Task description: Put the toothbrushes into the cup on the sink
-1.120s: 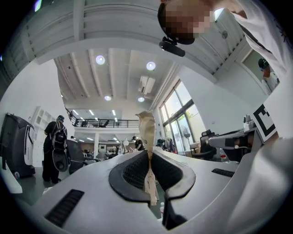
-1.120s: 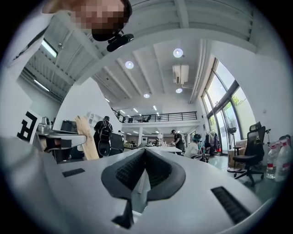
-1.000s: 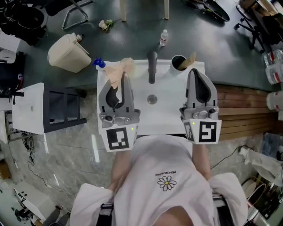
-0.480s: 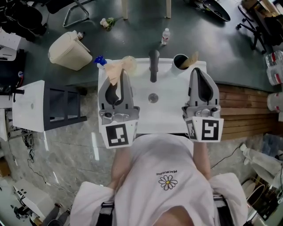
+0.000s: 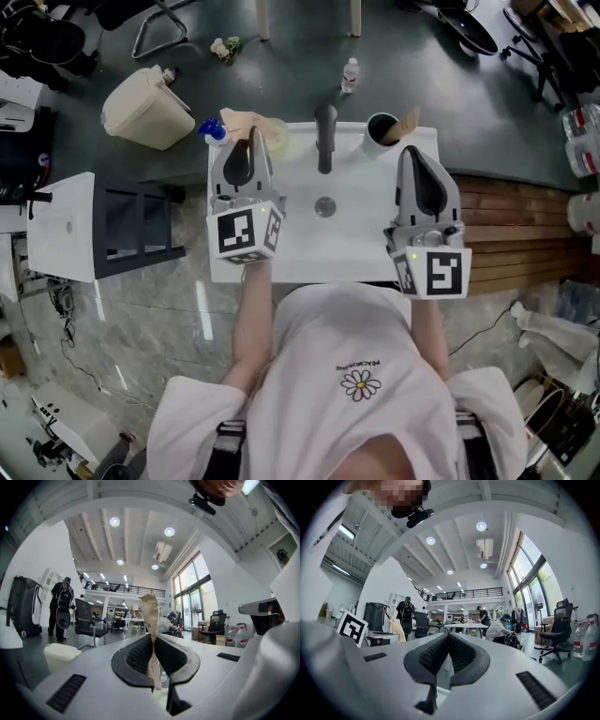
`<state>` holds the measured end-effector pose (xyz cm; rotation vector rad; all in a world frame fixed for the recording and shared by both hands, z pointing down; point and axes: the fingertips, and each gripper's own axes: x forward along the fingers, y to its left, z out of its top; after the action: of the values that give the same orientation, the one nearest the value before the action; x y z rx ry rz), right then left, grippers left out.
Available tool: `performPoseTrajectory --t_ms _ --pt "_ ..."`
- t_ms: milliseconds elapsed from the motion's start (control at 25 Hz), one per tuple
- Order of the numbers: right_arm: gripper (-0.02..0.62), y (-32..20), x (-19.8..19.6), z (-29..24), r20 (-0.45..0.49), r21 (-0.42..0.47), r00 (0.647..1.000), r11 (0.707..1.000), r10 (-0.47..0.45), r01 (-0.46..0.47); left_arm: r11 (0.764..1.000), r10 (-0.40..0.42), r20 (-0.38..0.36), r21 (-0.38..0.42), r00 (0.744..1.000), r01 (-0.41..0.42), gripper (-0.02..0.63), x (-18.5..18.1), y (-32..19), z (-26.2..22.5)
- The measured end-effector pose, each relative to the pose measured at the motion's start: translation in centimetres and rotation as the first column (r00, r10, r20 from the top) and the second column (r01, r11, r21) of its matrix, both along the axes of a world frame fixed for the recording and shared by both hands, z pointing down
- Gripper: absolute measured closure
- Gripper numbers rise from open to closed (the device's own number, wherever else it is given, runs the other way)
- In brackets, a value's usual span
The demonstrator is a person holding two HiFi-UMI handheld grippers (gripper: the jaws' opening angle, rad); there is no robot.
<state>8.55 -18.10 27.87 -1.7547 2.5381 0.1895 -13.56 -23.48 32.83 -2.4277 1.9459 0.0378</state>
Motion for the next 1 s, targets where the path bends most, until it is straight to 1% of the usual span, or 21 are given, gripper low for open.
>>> performPoseTrajectory --t_ms 80,280,440,560,600,680,760,920,1000 --pt "0.583 0.1 0.2 0.6 0.007 -0.016 1.0 1.0 -0.003 0.003 0.999 -0.019 -0.047 -0.032 0.999 0.018 0.575 -0.8 -0.7 1.6" --pt "0.583 0.3 0.7 1.5 0.016 -0.041 1.0 0.999 0.01 -0.009 0.99 -0.066 -0.043 -0.127 0.997 0.061 0.575 -2.2 -1.9 5.5" --pt "0.583 0.5 1.1 2.1 0.022 -0.054 0.999 0.998 0.026 -0.024 0.98 -0.061 -0.036 -0.192 0.998 0.053 0.575 -2.1 -2.1 8.3" --pt "0.583 0.5 1.4 2.4 0.031 -0.063 0.999 0.997 0.039 -0.037 0.971 -0.056 -0.071 -0.236 0.996 0.038 0.572 -1.8 -2.2 9.4" --pt "0.583 0.6 1.4 2.5 0.032 -0.066 0.999 0.997 0.04 -0.038 0.969 -0.057 -0.079 -0.246 0.995 0.036 0.558 -1.7 -2.1 9.6" --pt "0.583 0.8 1.5 2.6 0.033 -0.072 0.999 0.997 0.04 -0.038 0.967 -0.051 -0.08 -0.254 0.996 0.029 0.524 -1.4 -2.0 9.7" --pt "0.583 0.9 1.4 2.8 0.033 -0.076 0.999 0.996 0.039 -0.037 0.968 -0.04 -0.078 -0.25 0.996 0.02 0.505 -1.0 -1.8 9.6" --pt "0.583 0.8 1.4 2.8 0.034 -0.076 0.999 0.996 0.037 -0.035 0.973 -0.03 -0.102 -0.23 0.994 0.006 0.503 -0.5 -1.6 8.9" --pt "0.583 0.8 1.4 2.8 0.035 -0.077 0.999 0.996 0.037 -0.034 0.979 -0.027 -0.106 -0.205 0.994 0.005 0.503 -0.2 -1.4 7.8"
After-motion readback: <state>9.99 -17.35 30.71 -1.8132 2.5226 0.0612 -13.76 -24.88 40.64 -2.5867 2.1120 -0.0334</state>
